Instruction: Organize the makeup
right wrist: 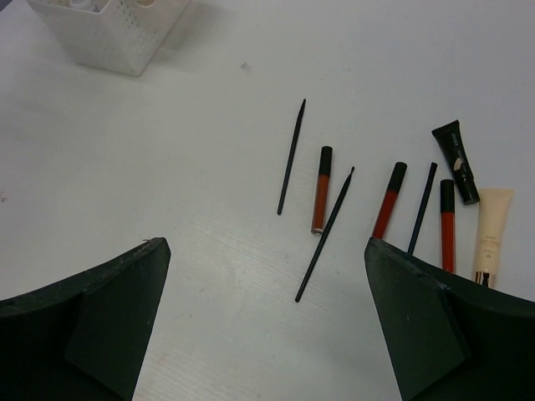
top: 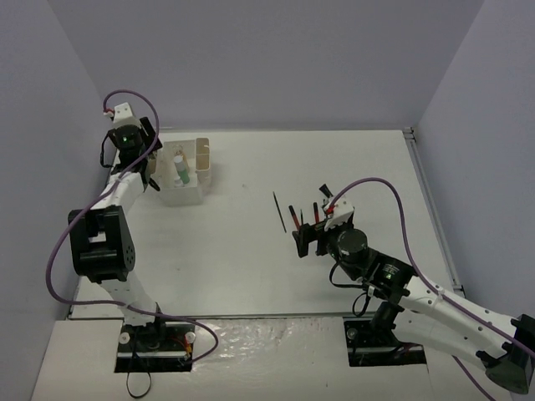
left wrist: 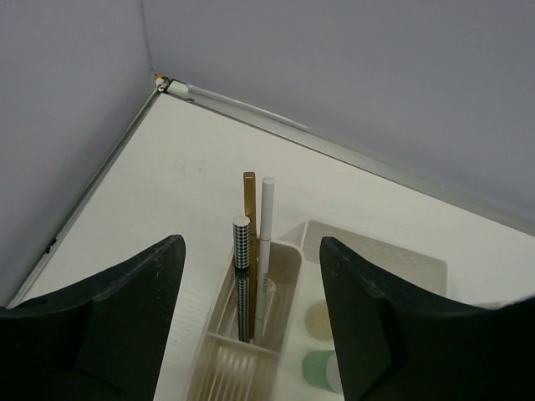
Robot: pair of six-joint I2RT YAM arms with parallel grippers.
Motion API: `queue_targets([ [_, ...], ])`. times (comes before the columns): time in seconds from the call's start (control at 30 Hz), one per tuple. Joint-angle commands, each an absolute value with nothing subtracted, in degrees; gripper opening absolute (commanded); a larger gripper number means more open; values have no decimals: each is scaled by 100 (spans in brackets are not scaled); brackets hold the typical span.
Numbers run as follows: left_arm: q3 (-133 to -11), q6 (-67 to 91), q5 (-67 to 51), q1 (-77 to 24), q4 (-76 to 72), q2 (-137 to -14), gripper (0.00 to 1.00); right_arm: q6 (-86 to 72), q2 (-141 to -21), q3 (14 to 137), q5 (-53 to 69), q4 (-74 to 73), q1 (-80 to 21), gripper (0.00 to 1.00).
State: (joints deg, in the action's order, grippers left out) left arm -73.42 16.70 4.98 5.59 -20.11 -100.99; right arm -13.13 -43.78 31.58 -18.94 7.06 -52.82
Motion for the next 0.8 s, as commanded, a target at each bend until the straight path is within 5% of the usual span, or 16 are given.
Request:
queue_targets([
  [0.0,-7727,2205,523,507,-1311,-8840,69,-1841,-4798,3681,-2304,442,-5247,99],
  [0.33,-7659,2697,-576,-222,2044,-7048,97,-3132,-6303,4008,-2418,-185,-5091,82],
  [0.77,-5651,2449,-1859,-1037,3019,-5556,97,-2383,-8550,5025,-1580,453,-4649,51],
])
